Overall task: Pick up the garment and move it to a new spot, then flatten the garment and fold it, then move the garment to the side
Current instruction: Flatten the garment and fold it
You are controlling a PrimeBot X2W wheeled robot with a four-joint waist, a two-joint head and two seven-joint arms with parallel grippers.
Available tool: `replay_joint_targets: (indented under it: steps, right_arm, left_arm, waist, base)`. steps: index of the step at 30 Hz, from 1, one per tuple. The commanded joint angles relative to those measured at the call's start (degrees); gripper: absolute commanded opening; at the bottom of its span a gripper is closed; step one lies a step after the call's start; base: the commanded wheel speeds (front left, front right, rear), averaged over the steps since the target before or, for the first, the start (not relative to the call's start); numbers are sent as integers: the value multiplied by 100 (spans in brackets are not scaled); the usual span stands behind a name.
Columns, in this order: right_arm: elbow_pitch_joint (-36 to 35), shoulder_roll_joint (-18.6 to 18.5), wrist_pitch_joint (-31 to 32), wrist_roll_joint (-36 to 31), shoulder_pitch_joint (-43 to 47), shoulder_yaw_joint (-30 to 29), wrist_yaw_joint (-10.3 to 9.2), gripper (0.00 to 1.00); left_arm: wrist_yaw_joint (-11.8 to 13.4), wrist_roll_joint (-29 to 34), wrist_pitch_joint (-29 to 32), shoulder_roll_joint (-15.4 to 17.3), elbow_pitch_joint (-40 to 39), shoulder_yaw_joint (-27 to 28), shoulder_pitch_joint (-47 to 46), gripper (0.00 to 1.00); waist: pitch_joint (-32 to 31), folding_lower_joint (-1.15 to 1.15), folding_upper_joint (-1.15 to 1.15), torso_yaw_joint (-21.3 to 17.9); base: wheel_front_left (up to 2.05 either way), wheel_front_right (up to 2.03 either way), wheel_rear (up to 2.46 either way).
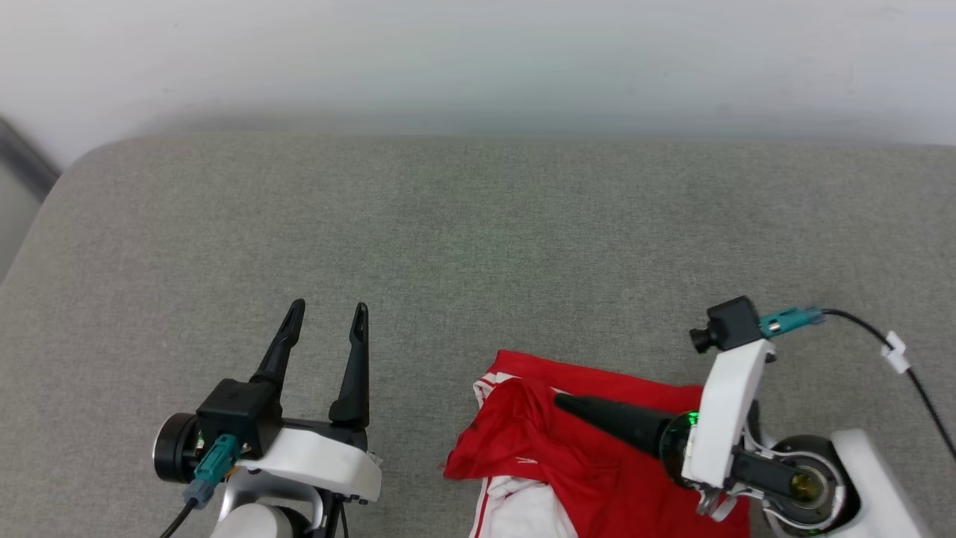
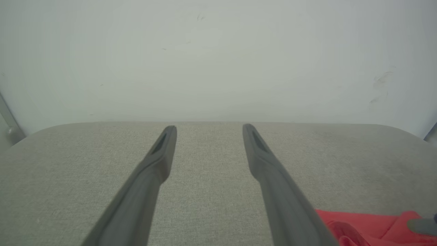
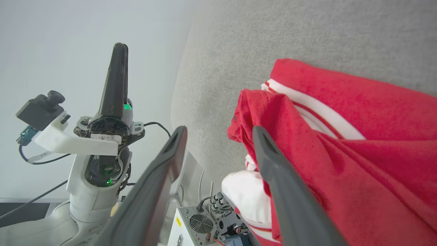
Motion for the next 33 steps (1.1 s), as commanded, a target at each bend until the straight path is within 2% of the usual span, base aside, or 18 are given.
replay_joint_targets:
  steps: [1, 4, 8, 16, 20, 25, 28, 33]
  right_arm:
    - [-204, -143, -127, -113, 54, 26, -2, 100]
    - [-591, -455, -795, -761, 130, -102, -2, 100]
    - [-652, -735, -1462, -1716, 328, -447, -2, 100]
    - [-610, -950, -2296, -3270, 851, -1460, -2, 100]
    - [-824, -1014, -3144, -4025, 1140, -1782, -2, 100]
    - [-1035, -917, -4386, -4570, 1376, -1857, -2, 100]
    - [-1116, -859, -4903, -4677, 1514, -1718, -2, 100]
    - [-1159, -736, -5165, -4826, 1716, -1549, -2, 100]
  left_arm:
    - [0, -33, -29, 19, 13, 3, 40, 100]
    - [30, -26, -8, 47, 28, -2, 91, 100]
    - [71, -39, 31, 104, 67, 30, 145, 100]
    - [135, -67, -16, 176, 154, 122, 195, 100]
    - [165, -102, -82, 197, 236, 182, 298, 100]
    - [137, -148, -177, 187, 389, 255, 448, 100]
    - [93, -188, -239, 165, 512, 294, 562, 100]
    - [31, -174, -313, 128, 686, 320, 738, 100]
  waist:
    - [-59, 0, 0, -50]
    - [-121, 0, 0, -111]
    - [-190, 0, 0, -193]
    - [-303, 0, 0, -298]
    - [-399, 0, 0, -360]
    - [-553, 0, 0, -441]
    - [-686, 0, 0, -496]
    - [-843, 0, 0, -565]
  base:
    - [0, 0, 0]
    - [0, 0, 0]
    - [0, 0, 0]
    - [0, 0, 0]
    - [0, 0, 0]
    - [0, 0, 0]
    - [0, 0, 0]
    - [0, 0, 0]
